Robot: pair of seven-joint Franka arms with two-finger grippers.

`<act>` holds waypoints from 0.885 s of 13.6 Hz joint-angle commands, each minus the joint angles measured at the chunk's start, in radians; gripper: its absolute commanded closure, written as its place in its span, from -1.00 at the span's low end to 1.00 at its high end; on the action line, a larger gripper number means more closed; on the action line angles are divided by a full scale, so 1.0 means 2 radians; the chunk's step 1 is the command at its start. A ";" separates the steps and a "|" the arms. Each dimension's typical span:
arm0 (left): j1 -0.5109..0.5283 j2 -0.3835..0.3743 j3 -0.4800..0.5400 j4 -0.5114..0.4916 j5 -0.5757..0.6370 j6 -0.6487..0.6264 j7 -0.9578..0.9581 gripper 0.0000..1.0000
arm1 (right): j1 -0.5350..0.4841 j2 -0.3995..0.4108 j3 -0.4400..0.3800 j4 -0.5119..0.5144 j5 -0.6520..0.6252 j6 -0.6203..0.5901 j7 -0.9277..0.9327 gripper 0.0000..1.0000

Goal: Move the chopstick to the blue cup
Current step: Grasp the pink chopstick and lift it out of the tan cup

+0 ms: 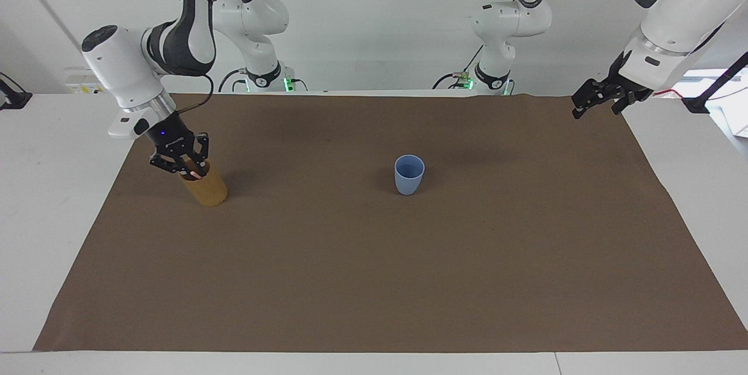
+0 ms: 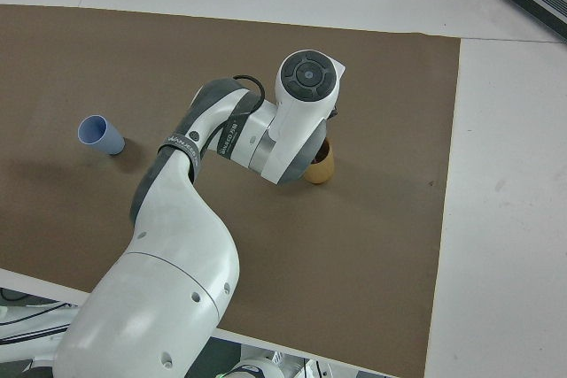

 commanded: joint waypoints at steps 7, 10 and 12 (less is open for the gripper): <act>0.004 0.001 0.003 0.005 -0.003 -0.012 0.012 -1.00 | 0.000 -0.001 0.005 0.112 -0.015 -0.086 0.003 1.00; 0.004 0.001 0.003 0.005 -0.003 -0.012 0.012 -1.00 | 0.002 -0.002 0.008 0.250 -0.034 -0.231 0.051 1.00; 0.004 0.001 0.003 0.005 -0.003 -0.012 0.012 -1.00 | 0.028 0.003 0.011 0.329 -0.034 -0.300 0.127 1.00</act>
